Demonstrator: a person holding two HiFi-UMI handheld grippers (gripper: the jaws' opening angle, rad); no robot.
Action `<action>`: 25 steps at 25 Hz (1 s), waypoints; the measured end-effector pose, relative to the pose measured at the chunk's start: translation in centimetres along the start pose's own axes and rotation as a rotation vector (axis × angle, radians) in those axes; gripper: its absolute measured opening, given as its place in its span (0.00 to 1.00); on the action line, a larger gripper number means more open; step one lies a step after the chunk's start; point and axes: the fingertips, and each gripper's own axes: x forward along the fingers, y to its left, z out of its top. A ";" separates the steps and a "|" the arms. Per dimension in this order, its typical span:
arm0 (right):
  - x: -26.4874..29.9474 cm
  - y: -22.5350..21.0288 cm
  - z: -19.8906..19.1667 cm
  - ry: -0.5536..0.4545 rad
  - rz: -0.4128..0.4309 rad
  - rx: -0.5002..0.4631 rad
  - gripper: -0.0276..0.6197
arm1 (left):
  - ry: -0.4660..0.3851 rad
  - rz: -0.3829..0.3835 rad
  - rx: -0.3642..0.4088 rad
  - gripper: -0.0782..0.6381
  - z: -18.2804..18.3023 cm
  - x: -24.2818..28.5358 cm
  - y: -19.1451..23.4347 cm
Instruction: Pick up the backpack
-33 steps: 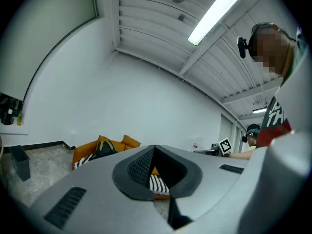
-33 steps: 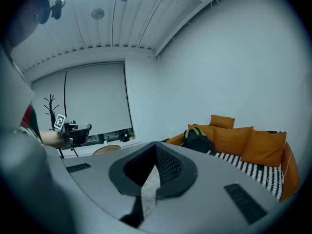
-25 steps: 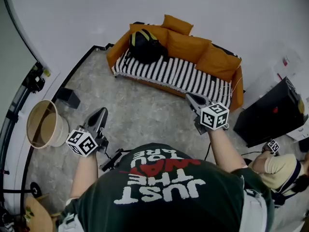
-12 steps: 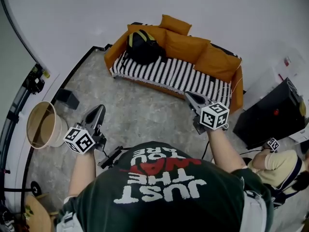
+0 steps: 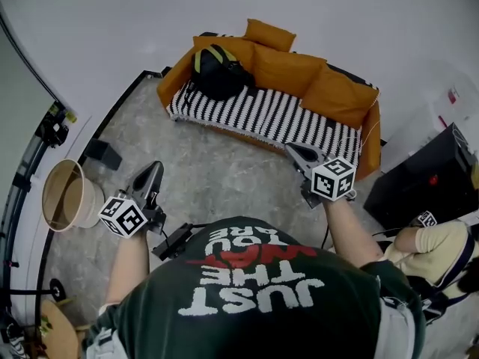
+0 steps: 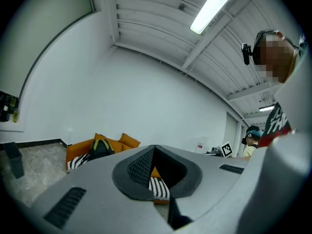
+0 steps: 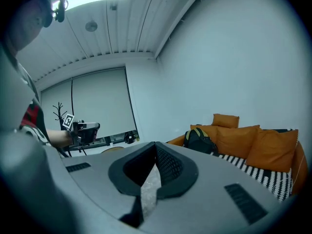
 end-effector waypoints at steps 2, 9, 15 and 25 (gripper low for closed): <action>1.8 -1.2 0.0 0.016 0.011 0.003 0.09 | 0.003 0.017 -0.013 0.12 0.0 1.2 1.5; 13.5 -5.7 2.4 0.047 0.039 -0.014 0.09 | -0.004 0.016 -0.041 0.12 0.5 8.6 12.0; 26.3 -10.5 8.4 0.035 0.041 -0.021 0.09 | -0.003 -0.026 -0.074 0.12 4.9 17.9 23.4; 43.7 -16.3 13.2 0.110 0.097 -0.059 0.09 | 0.016 -0.003 -0.087 0.12 9.3 26.7 36.0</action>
